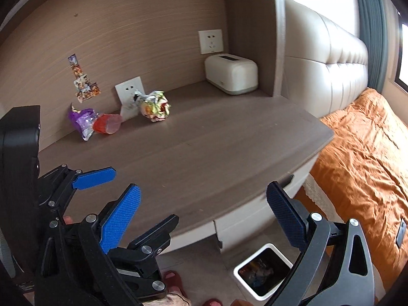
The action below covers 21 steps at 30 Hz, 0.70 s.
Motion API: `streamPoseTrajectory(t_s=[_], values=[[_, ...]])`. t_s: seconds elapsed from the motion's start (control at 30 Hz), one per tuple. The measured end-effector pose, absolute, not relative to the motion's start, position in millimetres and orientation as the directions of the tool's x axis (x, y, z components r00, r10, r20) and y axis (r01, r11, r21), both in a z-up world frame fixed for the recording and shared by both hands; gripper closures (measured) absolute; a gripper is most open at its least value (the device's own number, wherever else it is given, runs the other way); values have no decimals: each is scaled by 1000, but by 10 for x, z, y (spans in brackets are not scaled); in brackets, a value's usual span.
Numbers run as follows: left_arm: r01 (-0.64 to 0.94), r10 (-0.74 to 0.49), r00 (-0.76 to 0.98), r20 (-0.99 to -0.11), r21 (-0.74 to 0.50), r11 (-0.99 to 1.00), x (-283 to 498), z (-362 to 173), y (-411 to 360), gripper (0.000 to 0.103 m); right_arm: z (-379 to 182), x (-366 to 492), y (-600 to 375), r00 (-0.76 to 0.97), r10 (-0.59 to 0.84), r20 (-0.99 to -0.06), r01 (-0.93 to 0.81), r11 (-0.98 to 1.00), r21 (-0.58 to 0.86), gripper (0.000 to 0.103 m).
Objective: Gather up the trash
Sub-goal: 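Raise both open grippers back toward the desk, then grasp the purple snack bag with the left gripper while the right gripper grasps the orange-labelled clear cup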
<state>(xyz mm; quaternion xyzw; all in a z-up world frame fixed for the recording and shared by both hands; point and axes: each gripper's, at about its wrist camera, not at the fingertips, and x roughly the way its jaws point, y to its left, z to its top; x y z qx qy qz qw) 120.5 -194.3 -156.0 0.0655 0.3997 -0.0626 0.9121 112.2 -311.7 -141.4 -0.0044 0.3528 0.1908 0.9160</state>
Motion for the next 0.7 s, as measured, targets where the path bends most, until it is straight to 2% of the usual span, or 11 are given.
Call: streamPoseTrajectory(t_s=[0.37,0.7], values=[[-114,156,678,-718,107,988,1213,-1504,-450,5,-1222,1499,-2058,635,444,-632,-524,849,69,5],[-260,258,670,-697,105,960,1472,-1411,528,5,-1425,1976,-1103,548,493,-676,-611,787,78,5]])
